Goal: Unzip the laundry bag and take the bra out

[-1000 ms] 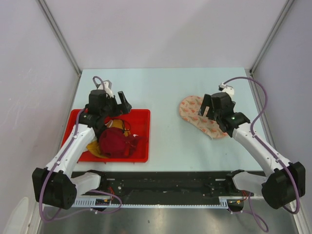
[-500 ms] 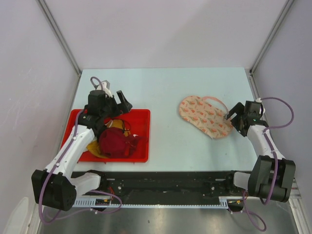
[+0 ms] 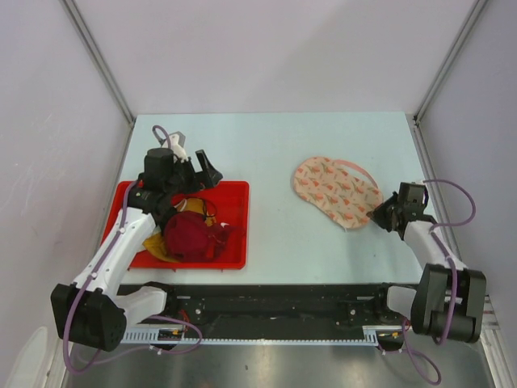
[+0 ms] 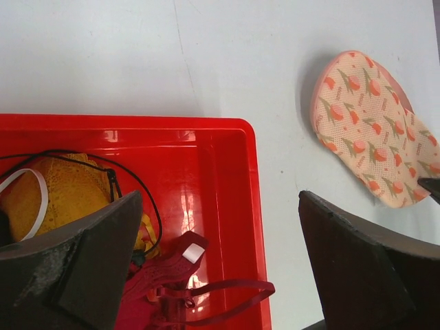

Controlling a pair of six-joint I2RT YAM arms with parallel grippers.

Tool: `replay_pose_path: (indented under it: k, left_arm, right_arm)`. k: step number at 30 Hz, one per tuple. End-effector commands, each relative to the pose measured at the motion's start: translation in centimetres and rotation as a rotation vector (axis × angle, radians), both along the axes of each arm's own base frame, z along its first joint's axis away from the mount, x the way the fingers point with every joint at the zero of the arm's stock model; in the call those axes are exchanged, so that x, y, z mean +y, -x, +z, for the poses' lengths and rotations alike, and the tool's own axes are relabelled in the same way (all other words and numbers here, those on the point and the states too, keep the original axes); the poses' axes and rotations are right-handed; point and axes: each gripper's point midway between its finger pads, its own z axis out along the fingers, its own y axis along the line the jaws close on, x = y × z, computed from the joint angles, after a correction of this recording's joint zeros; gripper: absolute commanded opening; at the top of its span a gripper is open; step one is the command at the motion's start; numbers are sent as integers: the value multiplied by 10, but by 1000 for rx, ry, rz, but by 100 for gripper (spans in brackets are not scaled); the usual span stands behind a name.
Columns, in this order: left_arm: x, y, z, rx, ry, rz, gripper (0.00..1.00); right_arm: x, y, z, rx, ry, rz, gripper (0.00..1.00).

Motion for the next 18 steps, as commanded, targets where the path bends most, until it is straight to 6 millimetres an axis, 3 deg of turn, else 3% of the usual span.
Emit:
replay_pose_path:
  k: [1,3,5,6,7,8,9,13,17,18]
  left_arm:
    - [-12,-2,24,-61,23,-68,100]
    - [-20,-1,23,-52,28,-97,100]
    - [-32,1,19,-40,27,-131,100]
    - [-37,2,20,-39,27,-147,100]
    - [-42,1,12,-10,22,-160,100]
    - [-52,5,9,10,27,-192,100]
    - [-56,7,5,41,20,-206,100]
    - [-79,16,-4,85,-45,-268,100]
    - [-128,35,-4,114,-23,-390,100]
    - [-140,37,1,109,-7,-417,100]
  right_arm:
    - [21,2,26,-105,-58,-18,0]
    - [31,6,35,-135,-111,-48,0]
    - [45,13,32,-142,-152,-42,0]
    - [48,12,38,-174,-160,-31,17]
    - [52,11,40,-200,-145,14,41]
    - [49,11,41,-197,-120,5,76]
    - [38,11,41,-193,-72,-34,86]
    - [10,21,44,-176,75,-72,95]
    - [-3,25,31,-124,96,-79,94]
    - [2,25,26,-116,57,-56,93]
